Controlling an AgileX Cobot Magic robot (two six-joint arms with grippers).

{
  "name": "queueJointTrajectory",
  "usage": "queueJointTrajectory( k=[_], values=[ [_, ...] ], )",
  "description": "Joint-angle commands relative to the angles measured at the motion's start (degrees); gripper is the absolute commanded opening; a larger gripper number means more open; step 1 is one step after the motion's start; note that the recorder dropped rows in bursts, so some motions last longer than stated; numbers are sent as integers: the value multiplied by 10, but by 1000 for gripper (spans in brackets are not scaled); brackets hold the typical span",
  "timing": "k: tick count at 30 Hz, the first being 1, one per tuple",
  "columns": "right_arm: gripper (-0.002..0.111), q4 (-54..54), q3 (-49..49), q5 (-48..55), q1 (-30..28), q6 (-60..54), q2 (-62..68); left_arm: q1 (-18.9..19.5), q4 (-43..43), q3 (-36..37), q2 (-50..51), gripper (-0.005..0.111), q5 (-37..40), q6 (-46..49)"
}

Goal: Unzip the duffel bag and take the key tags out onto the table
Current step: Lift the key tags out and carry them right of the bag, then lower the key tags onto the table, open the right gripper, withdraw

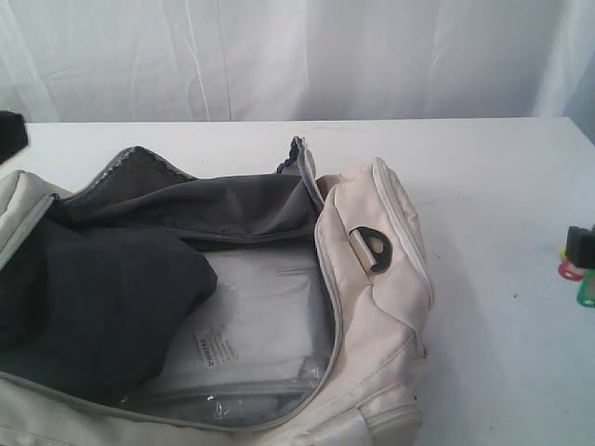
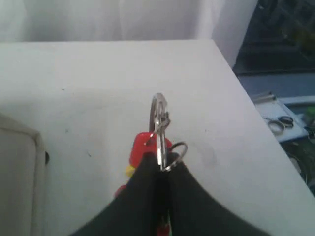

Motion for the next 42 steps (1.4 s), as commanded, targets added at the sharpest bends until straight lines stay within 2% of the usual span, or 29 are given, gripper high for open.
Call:
queueJointTrajectory(
  k=[1, 3, 5, 7, 10, 15, 19, 21, 25, 31, 34, 42],
  values=[
    [0, -56, 72, -50, 0, 166, 4, 1, -1, -6, -66, 44, 89, 30],
    [0, -173, 109, -89, 0, 291, 21, 1, -33, -6, -91, 44, 116, 73],
    [0, -276, 134, -58, 0, 398, 67, 1, -79, -6, -111, 44, 135, 120],
    [0, -292, 137, -22, 0, 398, 125, 1, -124, -6, -122, 44, 158, 163],
    [0, -306, 137, -26, 0, 398, 183, 1, -152, -6, -129, 44, 168, 202],
    [0, -308, 113, -68, 0, 398, 274, 1, -159, -6, -134, 44, 191, 223],
    [0, -319, 87, -22, -2, 398, 325, 1, -166, -6, -136, 44, 219, 245],
    [0, -333, 77, -7, -14, 398, 342, 1, -175, -6, -136, 44, 230, 248],
    [0, -333, 57, -40, -43, 398, 361, 1, -190, -6, -136, 44, 248, 274],
    [0, -333, 51, -59, -52, 398, 366, 1, -198, -6, -136, 44, 263, 296],
    [7, -333, 51, -59, -52, 398, 366, 1, -198, -6, -136, 44, 263, 296],
    [41, -333, 51, -51, -52, 398, 366, 1, -200, -6, -136, 44, 263, 296]
  ],
)
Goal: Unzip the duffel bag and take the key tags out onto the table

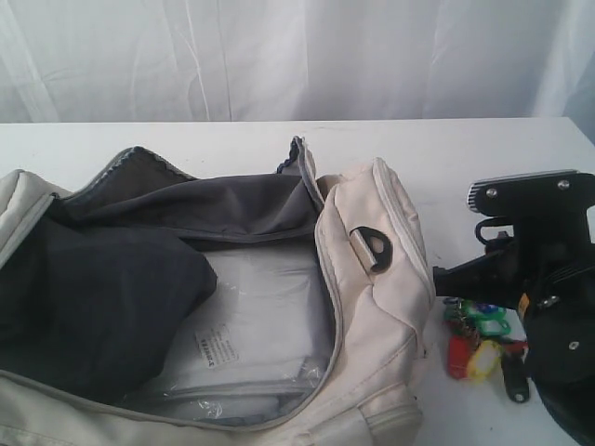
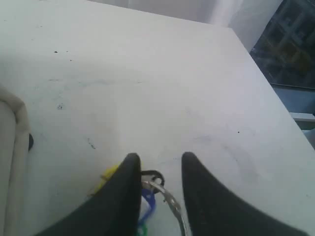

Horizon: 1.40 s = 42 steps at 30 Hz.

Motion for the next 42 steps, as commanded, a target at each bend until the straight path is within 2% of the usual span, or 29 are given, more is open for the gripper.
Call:
queueJointTrajectory(
  k=[1, 6, 10, 15, 19, 22, 23, 26, 27, 29, 31, 32, 33, 35, 36, 42],
  values=[
    [43, -8, -2, 14, -4, 3, -2, 1, 1, -4, -3, 44, 6, 1],
    [43, 32, -2, 15, -4, 3, -36, 1, -1, -4, -3, 44, 6, 1],
    [43, 68, -2, 15, -4, 3, -112, 1, -1, -4, -3, 44, 6, 1],
    [32, 92, -2, -6, -4, -29, -274, 1, 1, -4, -3, 44, -2, 1],
    [16, 79, -2, -125, -4, -205, -418, 1, 17, -4, -3, 42, -17, 1],
    [6, 120, -2, -227, -4, -352, -517, 1, 31, -4, -3, 42, -38, -2],
    [2, 165, -2, -258, -4, -389, -565, 1, 36, -4, -3, 42, -52, -2],
    [2, 231, -2, -211, -4, -407, -638, 1, 38, -4, -3, 37, -70, -15],
    [2, 256, -2, -180, -4, -407, -663, 1, 40, -4, -3, 31, -72, -18],
    [2, 322, -2, -182, -4, -411, -695, 1, 40, -4, -3, 20, -72, -18],
    [2, 413, -2, -210, -4, -513, -706, 1, 46, -4, -3, 8, -72, -18],
    [2, 489, -2, -219, -4, -661, -708, 1, 52, -4, -3, 0, -72, -27],
    [2, 608, -2, -205, -4, -821, -708, 1, 67, -4, -3, 0, -72, -53],
    [2, 723, -2, -123, -4, -1006, -708, 1, 106, -4, -3, 0, -72, -111],
    [2, 735, -2, -90, -4, -1035, -708, 1, 117, -4, -3, 0, -72, -125],
    [2, 735, -2, -93, -4, -1040, -709, 1, 119, -4, -3, 0, -71, -129]
  ],
)
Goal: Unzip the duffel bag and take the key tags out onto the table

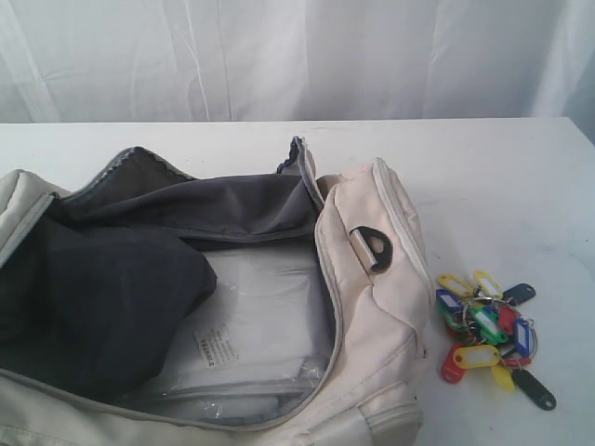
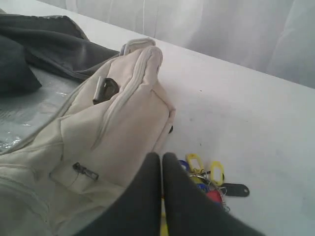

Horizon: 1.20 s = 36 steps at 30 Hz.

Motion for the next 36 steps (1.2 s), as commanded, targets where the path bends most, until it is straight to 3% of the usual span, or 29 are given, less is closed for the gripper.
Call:
queueJointTrajectory(
  k=[1, 13, 16, 18, 23, 28, 31, 36],
  values=[
    [2, 2, -2, 1, -4, -10, -4, 1, 5, -4, -3, 0, 1, -8],
    [2, 2, -2, 2, -4, -10, -4, 1, 5, -4, -3, 0, 1, -8],
    [2, 2, -2, 2, -4, -10, -4, 19, 60, -4, -12, 0, 7, -18],
    [2, 2, -2, 2, -4, -10, -4, 71, 10, -4, -27, 0, -23, -25],
    [2, 2, -2, 2, -4, -10, -4, 254, -163, -4, -80, 0, -23, -16],
    [2, 2, -2, 2, -4, -10, -4, 386, -229, -4, -107, 0, -46, -2],
    [2, 2, -2, 2, -4, -10, -4, 426, -255, -4, -108, 0, -75, 17],
    [2, 2, -2, 2, -4, -10, -4, 435, -261, -4, -108, 0, -99, 16]
  ],
)
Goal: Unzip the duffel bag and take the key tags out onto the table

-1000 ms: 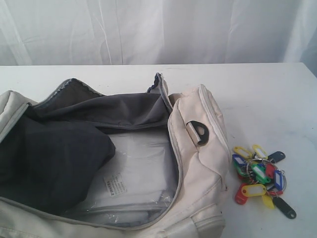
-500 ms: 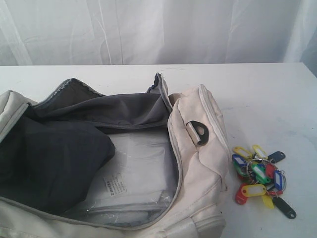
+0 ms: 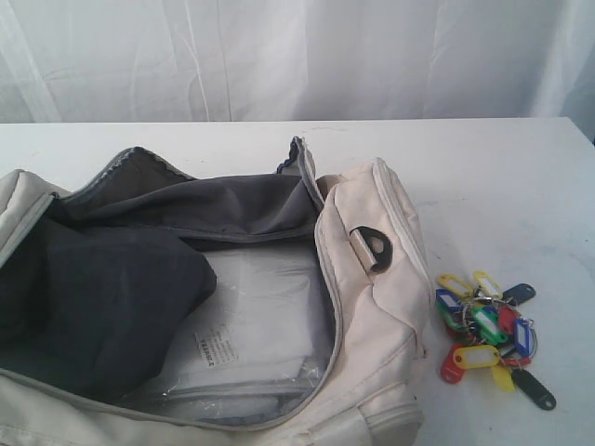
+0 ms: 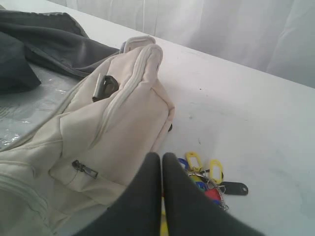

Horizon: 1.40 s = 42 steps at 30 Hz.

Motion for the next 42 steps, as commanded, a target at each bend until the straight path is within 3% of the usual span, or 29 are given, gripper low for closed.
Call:
queueJointTrajectory(
  k=[1, 4, 6, 11, 14, 19, 23, 28, 33, 42],
  values=[
    [2, 1, -2, -1, -4, -5, -4, 5, -10, -4, -4, 0, -38, 6],
    [2, 1, -2, -1, -4, -5, -4, 5, -26, -4, -4, 0, -78, 35],
    [2, 1, -2, -1, -4, -5, -4, 5, -81, -4, -4, 0, -89, 128],
    [2, 1, -2, -1, -4, -5, -4, 5, -331, 45, -4, 0, -139, 572],
    [2, 1, -2, -1, -4, -5, -4, 5, -386, 109, -4, 0, -224, 693],
    [2, 1, -2, -1, -4, -5, -4, 5, -399, 207, -4, 0, -258, 743],
    [2, 1, -2, -1, -4, -5, -4, 5, -473, 276, -4, 0, -258, 796],
    [2, 1, -2, -1, -4, -5, -4, 5, -491, 339, -4, 0, -275, 788],
    [2, 1, -2, -1, -4, -5, -4, 5, -491, 353, -4, 0, -289, 732],
    [2, 1, -2, -1, -4, -5, -4, 19, -485, 353, -5, 0, -248, 700]
  ],
)
